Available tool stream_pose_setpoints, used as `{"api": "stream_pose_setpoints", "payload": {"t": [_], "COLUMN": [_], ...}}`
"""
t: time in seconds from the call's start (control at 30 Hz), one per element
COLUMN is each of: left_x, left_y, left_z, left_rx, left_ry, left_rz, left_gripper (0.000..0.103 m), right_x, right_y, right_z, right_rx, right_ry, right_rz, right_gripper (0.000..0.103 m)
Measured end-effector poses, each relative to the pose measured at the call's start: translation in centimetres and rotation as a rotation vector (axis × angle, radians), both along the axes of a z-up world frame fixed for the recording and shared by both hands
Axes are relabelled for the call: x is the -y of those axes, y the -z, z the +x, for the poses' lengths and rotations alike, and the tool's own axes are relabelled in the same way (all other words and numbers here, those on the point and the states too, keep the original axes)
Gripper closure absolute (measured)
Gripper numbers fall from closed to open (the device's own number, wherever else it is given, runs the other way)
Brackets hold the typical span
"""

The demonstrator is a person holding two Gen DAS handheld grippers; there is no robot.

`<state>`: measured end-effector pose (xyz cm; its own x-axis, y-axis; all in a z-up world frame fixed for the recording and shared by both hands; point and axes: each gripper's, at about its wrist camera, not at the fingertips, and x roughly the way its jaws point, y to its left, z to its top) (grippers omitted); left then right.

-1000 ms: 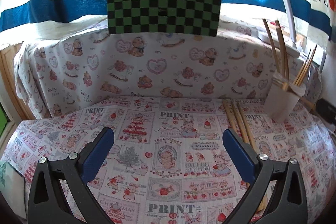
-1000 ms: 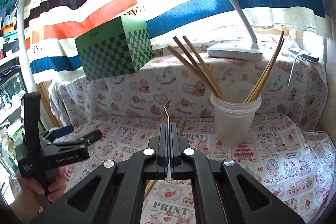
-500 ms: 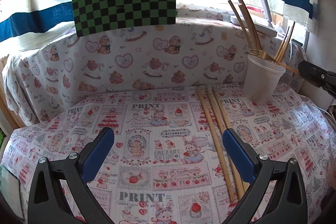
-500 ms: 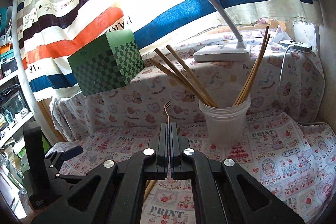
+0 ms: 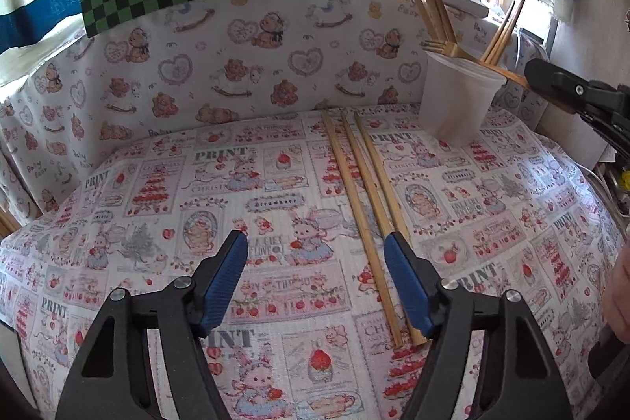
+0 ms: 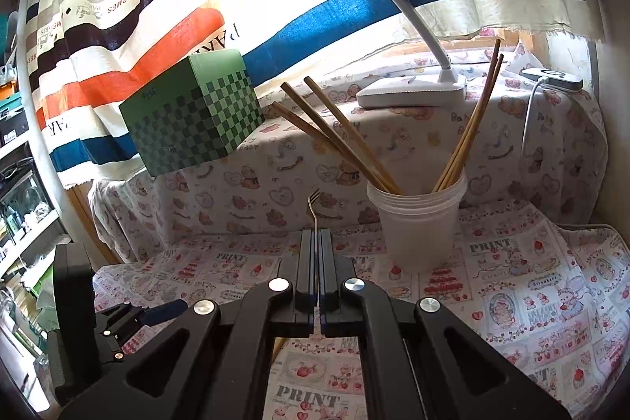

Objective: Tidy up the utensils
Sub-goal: 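Lift the fork with the right tool and carry it toward the cup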

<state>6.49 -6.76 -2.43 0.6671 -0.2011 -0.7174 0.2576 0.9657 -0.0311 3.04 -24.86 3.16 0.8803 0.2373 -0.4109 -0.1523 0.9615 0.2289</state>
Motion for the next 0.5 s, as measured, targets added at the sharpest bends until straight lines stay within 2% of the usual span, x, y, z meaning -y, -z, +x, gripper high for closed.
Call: {"api": "stream_pose_setpoints", "payload": {"t": [0.1,0.23,0.37,0.5], "left_x": [0.1,-0.6,-1.6,-1.1], "left_y": [0.1,-0.4,-0.3,-0.2], "left_z": [-0.1,-0.2,0.5,0.3], "left_rx": [0.003,0.032,-0.032,-0.045], "left_ry": [-0.003,-0.056,-0.056,-0.057], "left_rz": [0.012,0.008,-0.063,-0.035], "left_gripper": [0.035,0.043,0.048,0.049], "right_x": [0.0,0.0,0.1,0.1], "right_y": [0.1,0.2,0.2,0.3], "right_z": [0.1,0.1,0.2,0.3], "right_rx": [-0.004,-0.008,-0.015,-0.021], "right_ry": [0.006,0.009,0.006,0.008], "right_rz": [-0.004,-0.008,-0.002,-0.008], "right_gripper": [0.101,0.101,0.101,0.101]}}
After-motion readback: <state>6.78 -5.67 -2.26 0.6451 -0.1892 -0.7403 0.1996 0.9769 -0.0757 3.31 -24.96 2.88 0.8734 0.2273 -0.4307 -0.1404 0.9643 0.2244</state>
